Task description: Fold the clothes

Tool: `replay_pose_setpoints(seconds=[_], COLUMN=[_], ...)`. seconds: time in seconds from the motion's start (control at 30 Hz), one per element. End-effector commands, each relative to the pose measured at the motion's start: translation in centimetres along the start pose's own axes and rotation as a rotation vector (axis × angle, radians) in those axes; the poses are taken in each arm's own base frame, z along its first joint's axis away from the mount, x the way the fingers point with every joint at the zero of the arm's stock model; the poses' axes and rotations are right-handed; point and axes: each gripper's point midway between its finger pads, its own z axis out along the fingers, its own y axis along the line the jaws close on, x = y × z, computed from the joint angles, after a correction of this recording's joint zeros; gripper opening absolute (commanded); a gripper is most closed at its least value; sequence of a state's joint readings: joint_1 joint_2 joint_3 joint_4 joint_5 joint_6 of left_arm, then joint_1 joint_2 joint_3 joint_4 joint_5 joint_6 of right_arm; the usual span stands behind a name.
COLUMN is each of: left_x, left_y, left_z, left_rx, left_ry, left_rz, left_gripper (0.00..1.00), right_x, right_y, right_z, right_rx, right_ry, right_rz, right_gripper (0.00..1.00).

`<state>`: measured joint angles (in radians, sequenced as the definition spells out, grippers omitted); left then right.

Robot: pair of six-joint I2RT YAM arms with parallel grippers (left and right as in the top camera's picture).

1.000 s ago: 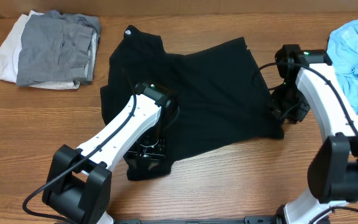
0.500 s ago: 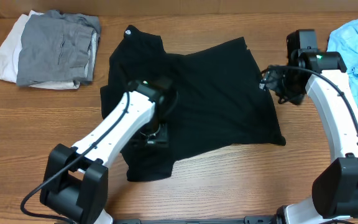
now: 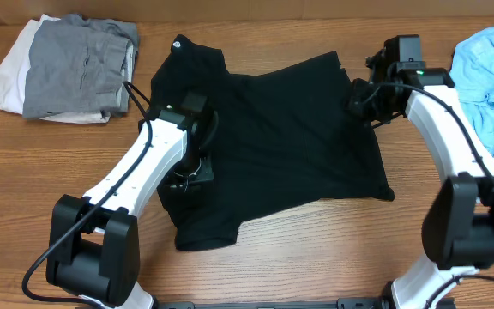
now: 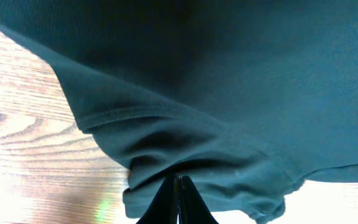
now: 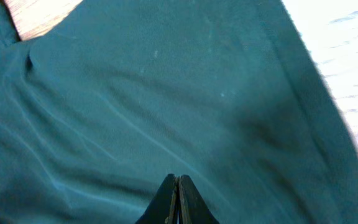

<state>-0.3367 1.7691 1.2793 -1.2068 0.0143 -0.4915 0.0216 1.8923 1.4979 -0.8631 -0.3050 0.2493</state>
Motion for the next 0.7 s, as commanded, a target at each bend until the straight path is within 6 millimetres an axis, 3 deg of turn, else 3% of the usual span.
replay_pose_setpoints(seconds=[0.0,0.3,0.5,0.67], left_x=[1.0,2.3,2.3,2.7], left_y=[0.4,0.8,0.4,0.2], left_z=[1.6,3.9,4.8,5.4], left_rx=[-0.017,-0.018,0.013,0.027], left_ry=[0.041,0.077,0.072,0.084], left_rz=[0.005,-0.011,-0.014,-0.015], left_gripper=[0.04,0.04,0.04,0.04], right_x=[-0.1,0.6,1.1,0.9], right_y=[1.0,-1.0,-1.7,-4.0], right_z=[1.6,6.4,7.5,8.6], right_rx=[-0.055,-0.025,-0.01,0.104], right_ry=[0.021,0.09,0.112,0.095], right_rz=[-0.023,0.01,0.019,0.065], right_gripper=[0.04,0.04,0.04,0.04])
